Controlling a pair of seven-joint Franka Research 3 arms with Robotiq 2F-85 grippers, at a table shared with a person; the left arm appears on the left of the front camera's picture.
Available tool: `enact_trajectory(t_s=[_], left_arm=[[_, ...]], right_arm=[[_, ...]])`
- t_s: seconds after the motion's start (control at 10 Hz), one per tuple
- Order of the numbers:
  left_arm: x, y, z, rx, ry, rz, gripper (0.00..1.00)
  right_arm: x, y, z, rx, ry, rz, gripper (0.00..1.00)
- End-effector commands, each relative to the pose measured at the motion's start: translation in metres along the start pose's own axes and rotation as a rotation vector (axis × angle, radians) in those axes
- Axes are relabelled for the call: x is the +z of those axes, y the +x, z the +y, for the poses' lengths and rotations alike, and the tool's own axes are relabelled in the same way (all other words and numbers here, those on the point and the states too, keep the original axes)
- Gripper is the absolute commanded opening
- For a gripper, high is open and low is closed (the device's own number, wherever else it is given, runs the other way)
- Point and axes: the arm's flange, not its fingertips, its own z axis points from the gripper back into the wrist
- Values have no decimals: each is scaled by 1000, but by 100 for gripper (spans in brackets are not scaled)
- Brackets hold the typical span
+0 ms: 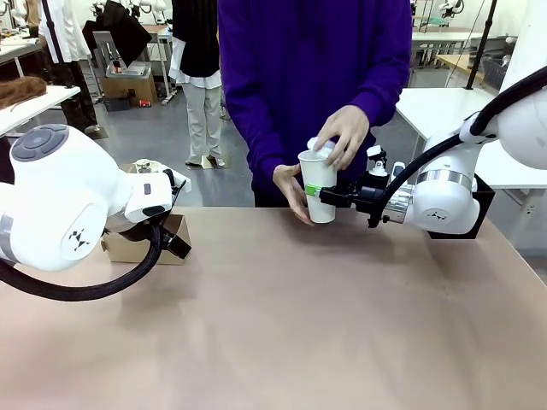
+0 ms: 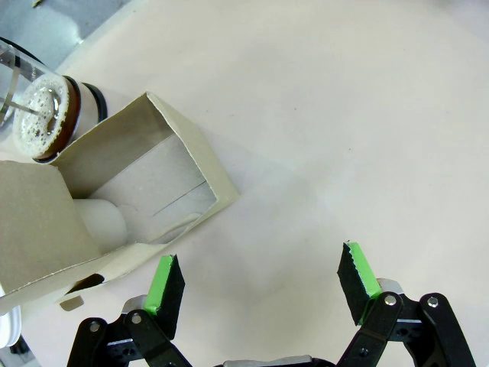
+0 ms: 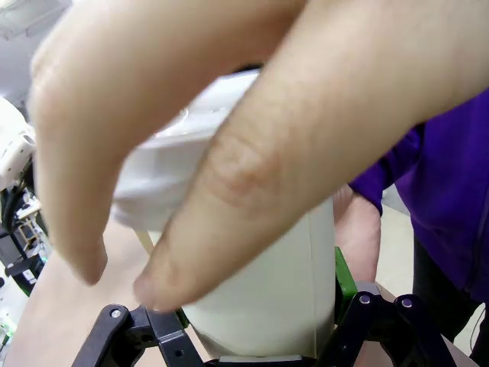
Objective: Pour a drink into a cup and package it in a carrier.
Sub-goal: When a person places the Paper Cup Lid on the 600 ml Paper Cup , lift the 600 ml Paper Cup.
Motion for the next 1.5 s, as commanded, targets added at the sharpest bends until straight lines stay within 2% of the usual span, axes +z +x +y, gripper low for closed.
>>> enact_trajectory(t_s=[0.0, 1.4], left_arm=[[0, 0, 0, 1, -2, -1, 100], [0, 0, 0, 1, -2, -1, 100]], right_arm=[[0, 4, 4, 5, -7, 4, 80], [0, 4, 4, 5, -7, 4, 80]])
